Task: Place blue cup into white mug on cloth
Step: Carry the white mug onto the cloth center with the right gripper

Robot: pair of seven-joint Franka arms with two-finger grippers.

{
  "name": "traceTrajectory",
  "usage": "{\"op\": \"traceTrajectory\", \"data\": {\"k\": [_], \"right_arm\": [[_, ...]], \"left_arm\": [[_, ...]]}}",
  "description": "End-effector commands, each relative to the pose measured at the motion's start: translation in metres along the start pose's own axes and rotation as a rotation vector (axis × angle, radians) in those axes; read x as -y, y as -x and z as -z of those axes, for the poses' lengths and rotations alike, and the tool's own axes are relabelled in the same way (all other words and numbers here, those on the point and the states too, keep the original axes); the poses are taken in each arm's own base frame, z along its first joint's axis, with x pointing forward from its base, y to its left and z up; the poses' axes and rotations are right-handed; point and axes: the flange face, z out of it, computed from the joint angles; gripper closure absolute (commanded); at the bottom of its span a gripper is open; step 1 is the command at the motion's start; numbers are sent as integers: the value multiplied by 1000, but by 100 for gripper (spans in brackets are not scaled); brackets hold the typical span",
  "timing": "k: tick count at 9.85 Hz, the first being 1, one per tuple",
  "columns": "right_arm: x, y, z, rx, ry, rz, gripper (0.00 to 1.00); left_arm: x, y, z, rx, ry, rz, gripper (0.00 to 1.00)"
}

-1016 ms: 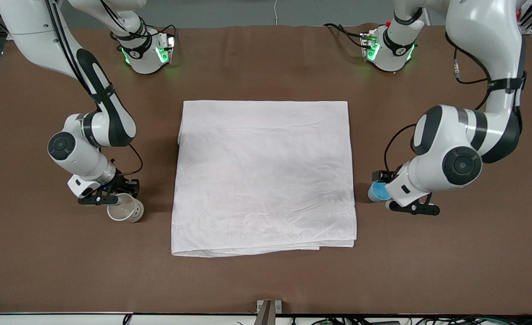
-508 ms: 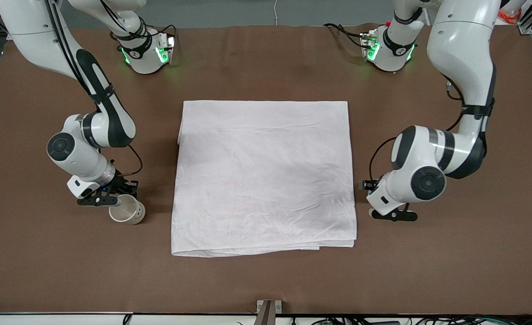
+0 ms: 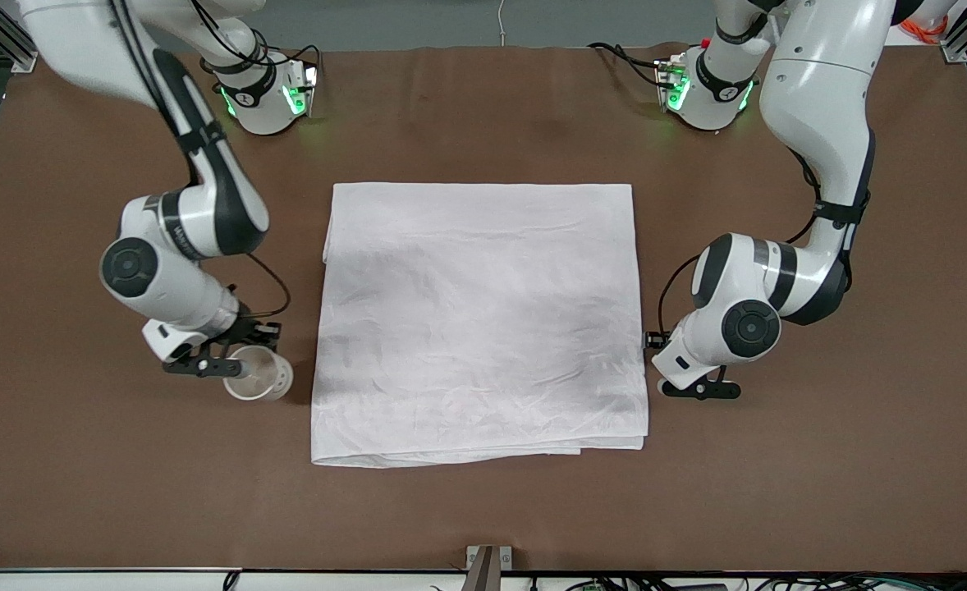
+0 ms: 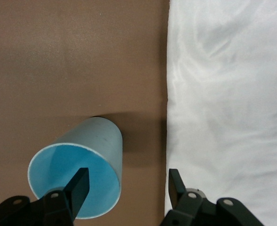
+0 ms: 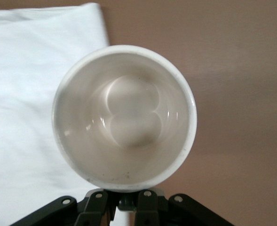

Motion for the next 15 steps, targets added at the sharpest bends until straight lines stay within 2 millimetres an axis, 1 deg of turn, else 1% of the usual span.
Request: {"op": "traceTrajectory", "data": {"k": [1,2,3,4,5,6,7,8,9,10,11,12,13,14,15], "right_arm": [[105,40,13,-16,-22,-41,90],[147,64,15,-20,-28,-47,90],[182,84,20,-28,-41,-40,90],[205,98,14,-28,-53,-20,90],[225,107,5,-44,-94,-32,90],[240,114,-14,-46,-100,-30,90],[250,114,-30,-36,-92,-23,89],[264,124,-52,-21,-77,-15,89],[264,122,-68,-17,-79,-25,89],[266,124,-83,-4,-72,-26,88],[270,123,-85,6,-81,-36,85],[273,125,-84,7,-82,-26,36],[279,131,-83,8,-82,-9,1],[283,135,-82,7,-83,-1,0],[282,135,-81,9,-81,-1,0]], "left_arm": [[3,0,-8,-6,-15,-4,30],[4,-1,-15,2,-17,-1,37],[4,-1,-15,0,-17,-1,45],[4,-1,-14,-1,-16,0,60],[4,-1,-13,-3,-16,0,79],[5,-2,-13,-2,-15,2,96],[6,-2,-11,-4,-15,3,100],[6,-2,-11,-2,-15,0,100],[6,-1,-9,-1,-15,0,100],[5,-1,-4,-7,-14,-4,100],[6,0,11,-25,-10,0,100],[6,0,31,-55,-1,2,100],[5,3,54,-70,4,-5,100],[0,2,70,-73,5,-12,100],[-6,1,87,-74,10,-18,100]]}}
